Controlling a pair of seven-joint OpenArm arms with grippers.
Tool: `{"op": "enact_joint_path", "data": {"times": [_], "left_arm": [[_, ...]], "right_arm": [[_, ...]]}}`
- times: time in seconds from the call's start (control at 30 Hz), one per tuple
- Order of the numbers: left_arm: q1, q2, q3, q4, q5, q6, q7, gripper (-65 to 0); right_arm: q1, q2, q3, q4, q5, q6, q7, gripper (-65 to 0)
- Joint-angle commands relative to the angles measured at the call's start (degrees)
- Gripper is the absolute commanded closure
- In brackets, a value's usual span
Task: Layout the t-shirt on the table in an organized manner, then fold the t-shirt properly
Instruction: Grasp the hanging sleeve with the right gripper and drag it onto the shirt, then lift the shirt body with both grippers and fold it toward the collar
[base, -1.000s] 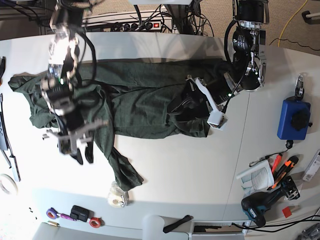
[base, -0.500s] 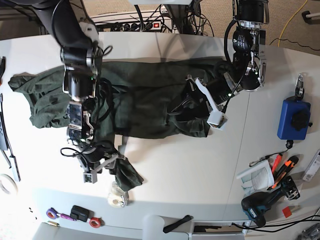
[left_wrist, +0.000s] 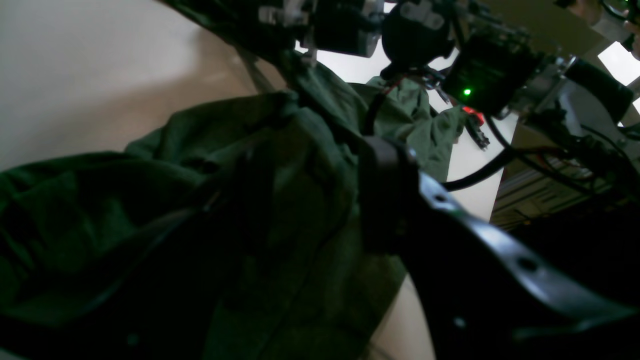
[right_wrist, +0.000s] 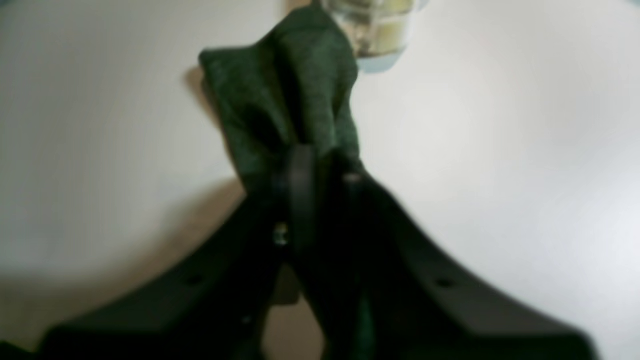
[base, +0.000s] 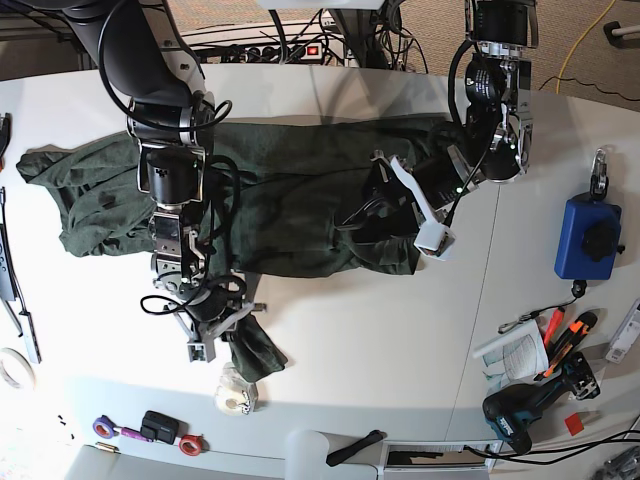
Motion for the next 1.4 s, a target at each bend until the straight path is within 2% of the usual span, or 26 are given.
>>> {"op": "enact_joint_path", "data": {"times": [0.0, 0.17, 0.27, 0.47, 0.57, 0.7, 0.83, 1.0, 1.17, 1.37], "left_arm": [[-0.83, -0.02, -0.02, 0.98, -1.46, -0.69, -1.51, -27.9], [-0.81, -0.02, -0.02, 0.98, -1.42, -0.69, -1.51, -27.9], [-0.81, -0.04, -0.02, 0.98, -1.42, -0.69, -1.49, -27.9], [-0.81, -0.04, -0.02, 0.98, -1.4, -0.69, -1.75, -27.9], [-0.83, -0.02, -0.02, 0.98, -1.4, -0.69, -1.97, -27.9], [-0.81, -0.02, -0.02, 0.98, -1.38, -0.69, -1.95, -27.9], [-0.83, -0.04, -0.02, 0.98, -1.38, -0.69, -2.01, -27.9], [-0.94, -0.04, -0.81, 0.98, -1.57, -0.69, -4.2, -27.9], [-1.01, -0.02, -4.92, 1.05, -1.64, -0.69, -7.85, -27.9], [-0.96, -0.48, -11.52, 1.11, -1.77, -0.69, -7.17, -27.9]], "right_arm": [[2.25, 0.13, 0.0, 0.81, 0.09, 0.39, 1.68, 0.0], [2.23, 0.11, 0.11, 2.25, 0.17, 0.68, 1.53, 0.0], [2.14, 0.11, 0.11, 5.6, 0.24, 3.15, 0.59, 0.0], [-3.13, -0.66, 0.11, 20.72, 2.49, 12.24, -2.6, 0.0], [-8.57, -1.68, 0.07, 30.29, 7.32, 15.91, -6.56, 0.0], [-16.52, -2.14, -0.07, 42.23, 15.74, 20.71, -9.05, 0.0], [-22.58, -2.14, -0.07, 50.75, 24.65, 20.71, -13.86, 0.0], [-26.71, -2.1, -1.66, 53.81, 32.63, 20.71, -18.47, 0.0], [-28.79, -2.08, -9.97, 53.79, 31.76, 20.71, -19.56, 0.0], [-28.92, -2.1, -20.48, 53.79, 30.25, 20.71, -19.69, 0.0]]}}
